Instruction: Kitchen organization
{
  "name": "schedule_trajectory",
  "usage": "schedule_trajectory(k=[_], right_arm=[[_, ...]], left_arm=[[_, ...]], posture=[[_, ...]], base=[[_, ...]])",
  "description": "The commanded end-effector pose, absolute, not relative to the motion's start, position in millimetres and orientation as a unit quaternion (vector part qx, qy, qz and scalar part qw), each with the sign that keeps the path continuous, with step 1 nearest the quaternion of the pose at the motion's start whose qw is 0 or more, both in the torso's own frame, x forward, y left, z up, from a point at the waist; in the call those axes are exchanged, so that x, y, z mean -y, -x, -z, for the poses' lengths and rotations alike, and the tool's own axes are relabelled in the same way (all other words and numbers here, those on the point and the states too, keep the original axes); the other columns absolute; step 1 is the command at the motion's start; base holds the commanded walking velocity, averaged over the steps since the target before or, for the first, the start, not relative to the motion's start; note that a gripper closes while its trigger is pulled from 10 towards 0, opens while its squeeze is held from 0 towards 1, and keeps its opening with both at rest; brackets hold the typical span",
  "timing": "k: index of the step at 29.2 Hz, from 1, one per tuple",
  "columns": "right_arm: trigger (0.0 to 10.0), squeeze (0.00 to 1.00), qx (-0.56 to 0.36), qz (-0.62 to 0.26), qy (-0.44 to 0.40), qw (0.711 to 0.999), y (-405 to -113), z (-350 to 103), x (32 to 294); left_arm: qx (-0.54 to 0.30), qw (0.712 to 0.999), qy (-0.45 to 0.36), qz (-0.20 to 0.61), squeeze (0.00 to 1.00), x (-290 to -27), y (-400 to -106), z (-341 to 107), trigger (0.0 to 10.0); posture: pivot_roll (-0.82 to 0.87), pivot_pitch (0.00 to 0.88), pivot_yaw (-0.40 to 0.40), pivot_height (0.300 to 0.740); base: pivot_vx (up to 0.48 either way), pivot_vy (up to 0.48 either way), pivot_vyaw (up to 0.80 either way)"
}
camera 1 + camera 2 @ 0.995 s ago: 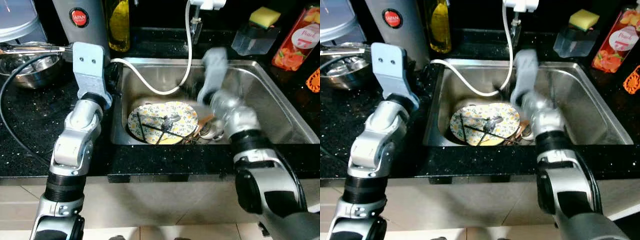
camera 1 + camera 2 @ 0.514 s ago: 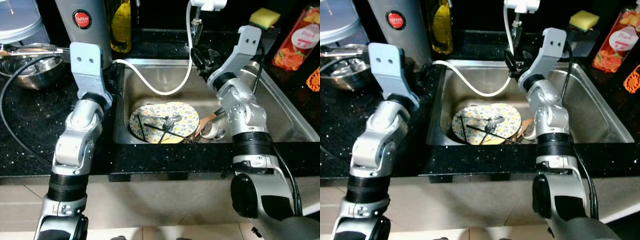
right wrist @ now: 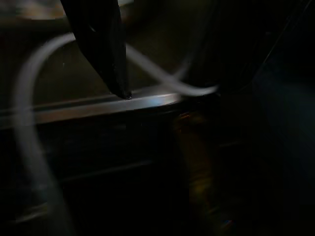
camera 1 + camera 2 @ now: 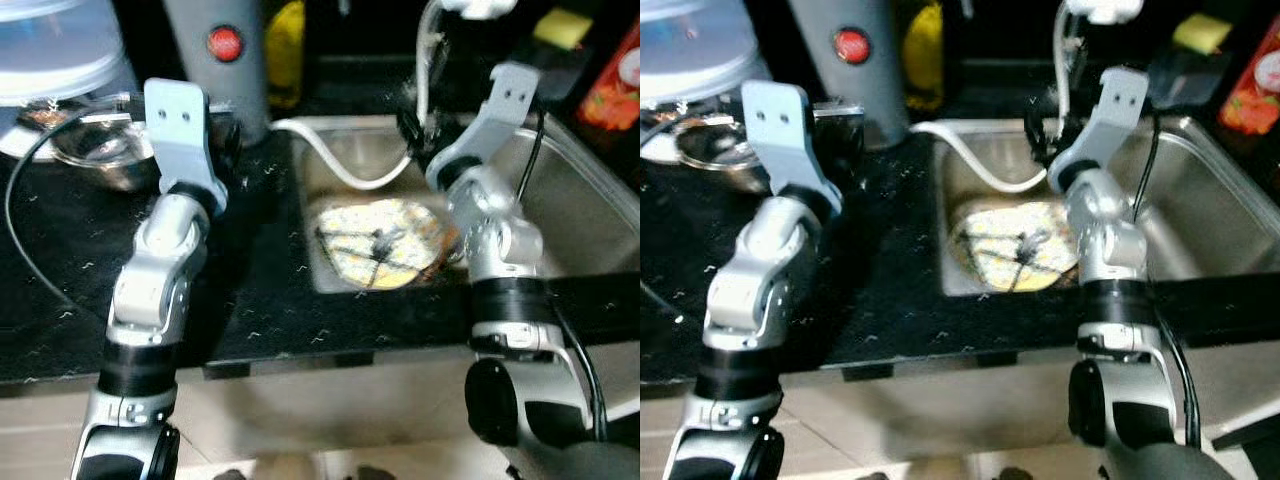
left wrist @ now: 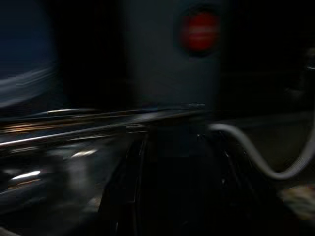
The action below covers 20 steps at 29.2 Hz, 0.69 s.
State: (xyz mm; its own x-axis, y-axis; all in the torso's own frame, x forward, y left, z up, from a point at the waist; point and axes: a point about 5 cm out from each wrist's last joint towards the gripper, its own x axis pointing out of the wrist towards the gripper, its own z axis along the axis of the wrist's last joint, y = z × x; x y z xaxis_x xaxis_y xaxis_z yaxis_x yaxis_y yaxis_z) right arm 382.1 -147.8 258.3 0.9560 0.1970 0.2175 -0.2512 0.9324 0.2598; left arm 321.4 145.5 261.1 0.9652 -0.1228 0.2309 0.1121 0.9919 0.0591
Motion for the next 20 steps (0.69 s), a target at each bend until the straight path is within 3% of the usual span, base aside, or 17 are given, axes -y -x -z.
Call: schedule_trajectory(k=[1, 20], right_arm=[[10.0, 0.00, 0.090, -0.104, -0.148, 0.979, -380.0, -256.1, 154.4], [10.0, 0.00, 0.089, -0.106, -0.150, 0.979, -376.7, -254.9, 152.8]], left_arm=[[0.117, 0.991, -0.031, 0.062, 0.00, -143.5, -321.8, -260.3, 10.0], [0.118, 0.990, -0.041, 0.063, 0.00, -142.0, -322.4, -261.2, 10.0]], posture=[[0.07, 0.037, -0.039, 0.740], [0.06, 0.042, -0.035, 0.740]], base=[[0.000, 0.000, 0.00], [0.000, -0.024, 0.00]])
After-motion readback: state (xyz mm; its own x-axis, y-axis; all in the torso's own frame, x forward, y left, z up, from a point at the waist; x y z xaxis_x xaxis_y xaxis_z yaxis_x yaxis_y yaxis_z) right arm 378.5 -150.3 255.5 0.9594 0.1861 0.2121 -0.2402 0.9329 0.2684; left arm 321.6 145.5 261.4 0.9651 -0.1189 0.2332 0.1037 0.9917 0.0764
